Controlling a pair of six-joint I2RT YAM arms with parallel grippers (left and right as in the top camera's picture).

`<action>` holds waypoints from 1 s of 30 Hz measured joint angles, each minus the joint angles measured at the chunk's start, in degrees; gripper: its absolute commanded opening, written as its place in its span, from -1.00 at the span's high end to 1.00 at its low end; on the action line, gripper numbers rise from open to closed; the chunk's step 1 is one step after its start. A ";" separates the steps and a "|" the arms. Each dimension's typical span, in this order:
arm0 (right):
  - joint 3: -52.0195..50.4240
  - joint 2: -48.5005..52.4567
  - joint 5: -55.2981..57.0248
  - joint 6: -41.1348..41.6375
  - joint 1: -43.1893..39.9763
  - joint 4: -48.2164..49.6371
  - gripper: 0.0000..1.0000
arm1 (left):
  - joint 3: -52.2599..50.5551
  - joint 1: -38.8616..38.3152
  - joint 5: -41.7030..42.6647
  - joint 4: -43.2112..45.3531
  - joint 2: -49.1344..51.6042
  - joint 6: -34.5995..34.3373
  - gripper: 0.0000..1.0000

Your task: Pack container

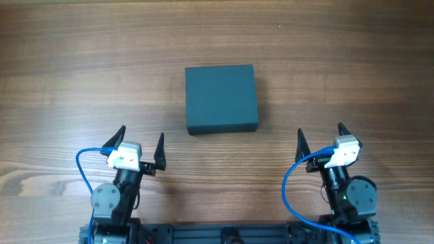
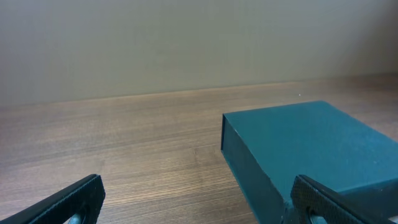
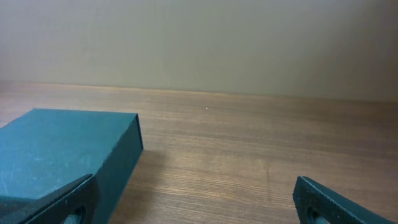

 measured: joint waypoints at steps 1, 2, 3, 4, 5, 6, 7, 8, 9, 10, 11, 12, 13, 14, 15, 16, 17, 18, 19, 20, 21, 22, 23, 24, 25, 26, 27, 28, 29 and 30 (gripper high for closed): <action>0.00 0.00 0.00 0.00 0.00 0.00 -0.99 | 0.02 0.00 0.00 0.00 0.00 0.00 -1.00; 0.00 0.00 0.00 0.00 0.00 0.00 -0.99 | 0.00 -0.02 0.00 -0.02 0.00 0.00 -0.99; 0.00 0.00 0.00 0.00 0.00 0.00 -0.99 | 0.00 -0.02 0.00 0.00 0.00 0.00 -0.99; 0.00 0.00 0.00 -0.02 0.00 0.00 -0.99 | 0.02 -0.02 0.00 0.00 0.00 0.00 -0.99; 0.00 0.00 0.00 0.00 0.00 0.00 -1.00 | 0.02 -0.02 0.00 0.00 0.00 0.00 -1.00; 0.00 0.00 0.00 0.00 0.00 0.00 -0.99 | 0.02 -0.02 0.00 0.00 -0.02 0.00 -1.00; 0.00 0.00 0.00 0.00 0.00 0.00 -0.99 | 0.00 -0.13 0.00 0.00 -0.04 0.00 -1.00; 0.00 0.00 0.00 -0.02 0.00 0.00 -0.99 | 0.00 -0.20 0.00 0.00 -0.07 0.00 -1.00; 0.00 0.00 0.00 0.00 0.00 0.00 -0.99 | 0.02 -0.37 0.00 0.02 -0.07 0.00 -1.00; 0.00 0.00 0.00 0.00 0.00 0.00 -0.99 | 0.02 -0.52 0.00 0.00 -0.07 0.00 -1.00; 0.00 0.00 0.00 0.00 0.00 0.00 -0.99 | 0.02 -0.68 0.00 0.02 -0.07 0.00 -1.00; 0.00 0.00 0.00 0.00 0.00 0.00 -1.00 | 0.02 -0.76 0.00 0.02 -0.07 0.00 -1.00; 0.00 0.00 0.00 0.00 0.00 0.00 -0.99 | 0.02 -0.83 0.00 0.02 -0.07 0.00 -1.00; 0.00 0.00 0.00 0.00 0.00 0.00 -0.99 | 0.02 -0.83 0.00 0.02 -0.07 0.00 -1.00; 0.00 0.00 0.00 0.00 0.00 0.00 -0.99 | 0.02 -0.83 0.00 0.02 -0.07 0.00 -0.99; 0.00 0.00 0.00 0.00 0.00 0.00 -0.99 | 0.02 -0.83 0.00 0.02 -0.07 0.00 -1.00; 0.00 0.00 0.00 0.00 0.00 0.00 -0.99 | 0.00 -0.83 0.00 0.02 -0.07 0.00 -0.99; 0.00 0.00 0.00 -0.02 0.00 0.00 -0.99 | 0.00 -0.83 0.00 0.02 -0.07 0.00 -1.00; 0.00 0.00 0.00 0.00 0.00 0.00 -0.99 | 0.02 -0.83 0.00 0.02 -0.07 0.00 -1.00; 0.00 0.00 0.00 0.00 0.00 0.00 -0.99 | 0.02 -0.83 0.00 0.02 -0.07 0.00 -1.00; 0.00 0.00 0.00 0.00 0.00 0.00 -0.99 | 0.00 -0.83 0.00 0.02 -0.07 0.00 -1.00; 0.00 0.00 0.00 -0.02 0.00 0.00 -1.00 | 0.00 -0.83 0.00 0.02 -0.07 0.00 -0.99; 0.00 0.00 0.00 0.00 0.00 0.00 -0.99 | 0.02 -0.83 0.00 0.02 -0.07 0.00 -1.00; 0.00 0.00 0.00 0.00 0.00 0.00 -0.99 | 0.02 -0.83 0.00 0.02 -0.07 0.00 -1.00; 0.00 0.00 0.00 0.00 0.00 0.00 -0.99 | 0.02 -0.83 0.00 0.02 -0.07 0.00 -1.00; 0.00 0.00 0.00 0.00 0.00 0.00 -0.99 | 0.00 -0.83 0.00 0.02 -0.07 0.00 -1.00; 0.00 0.00 0.00 0.00 0.00 0.00 -0.99 | 0.00 -0.83 0.00 0.02 -0.07 0.00 -1.00; 0.00 0.00 0.00 -0.02 0.00 0.00 -0.99 | 0.00 -0.83 0.00 0.02 -0.07 0.00 -1.00; 0.00 0.00 0.00 -0.02 0.00 0.00 -0.99 | 0.02 -0.83 0.00 0.02 -0.07 0.00 -0.99; 0.00 0.00 0.00 0.00 0.00 0.00 -1.00 | 0.02 -0.83 0.00 0.02 -0.07 0.00 -0.99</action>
